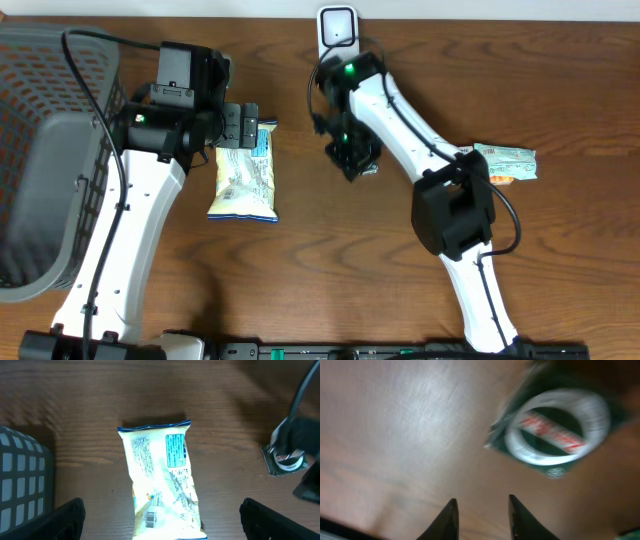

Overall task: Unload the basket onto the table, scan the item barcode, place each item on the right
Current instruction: 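Lift the Zam-Buk tin with the right gripper toward the scanner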

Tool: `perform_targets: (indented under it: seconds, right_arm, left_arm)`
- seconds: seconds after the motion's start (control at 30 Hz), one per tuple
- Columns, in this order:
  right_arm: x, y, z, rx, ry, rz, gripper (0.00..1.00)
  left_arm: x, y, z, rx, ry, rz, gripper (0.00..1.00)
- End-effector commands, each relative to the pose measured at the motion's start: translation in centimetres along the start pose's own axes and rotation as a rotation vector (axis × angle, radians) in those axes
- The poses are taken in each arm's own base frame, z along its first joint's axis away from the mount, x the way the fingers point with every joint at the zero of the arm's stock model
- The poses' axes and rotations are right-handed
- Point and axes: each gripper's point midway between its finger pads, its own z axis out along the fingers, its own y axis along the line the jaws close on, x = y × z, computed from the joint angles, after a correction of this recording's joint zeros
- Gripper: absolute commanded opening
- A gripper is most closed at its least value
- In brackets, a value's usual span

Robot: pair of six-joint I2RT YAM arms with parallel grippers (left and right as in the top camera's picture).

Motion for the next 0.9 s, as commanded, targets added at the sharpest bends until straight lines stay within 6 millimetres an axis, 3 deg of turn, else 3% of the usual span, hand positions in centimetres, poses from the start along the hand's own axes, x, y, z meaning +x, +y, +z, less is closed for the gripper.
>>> perform_targets:
  seconds: [0.0,0.13,0.33,0.5,0.7,0.77,0.87]
  right_arm:
    - [1.7,0.8,2.0,-0.034,0.082,-0.073,0.23]
    - [2.3,1.3,3.8,-0.038,0.118,-0.119,0.23]
    - [-1.3,0.7,4.6,-0.007,-0.025,-0.132,0.28]
    - [-4.4,-2.5,4.1,0.116,-0.153,-0.021,0.31]
    - [-6.2,-5.7,3.3,0.142,-0.256,0.126,0.31]
    - [-6.6,-6.0,3.0,0.11,-0.282,0.152,0.3]
    - [-7.5,-4.9,1.4,-0.028,-0.342,0.152,0.31]
  left_arm:
    - [-0.3,0.3,-0.2,-0.008,-0.008,0.013,0.98]
    - [-0.3,0.3,-0.2,-0.008,-0.008,0.013,0.98]
    - [-0.3,0.3,-0.2,-0.008,-0.008,0.013,0.98]
    - [-0.3,0.3,-0.2,-0.008,-0.008,0.013,0.98]
    - [-0.3,0.3,-0.2,-0.008,-0.008,0.013,0.97]
    - [-0.3,0.3,-0.2,-0.008,-0.008,0.013,0.98]
    - [-0.3,0.3,-0.2,-0.008,-0.008,0.013,0.98]
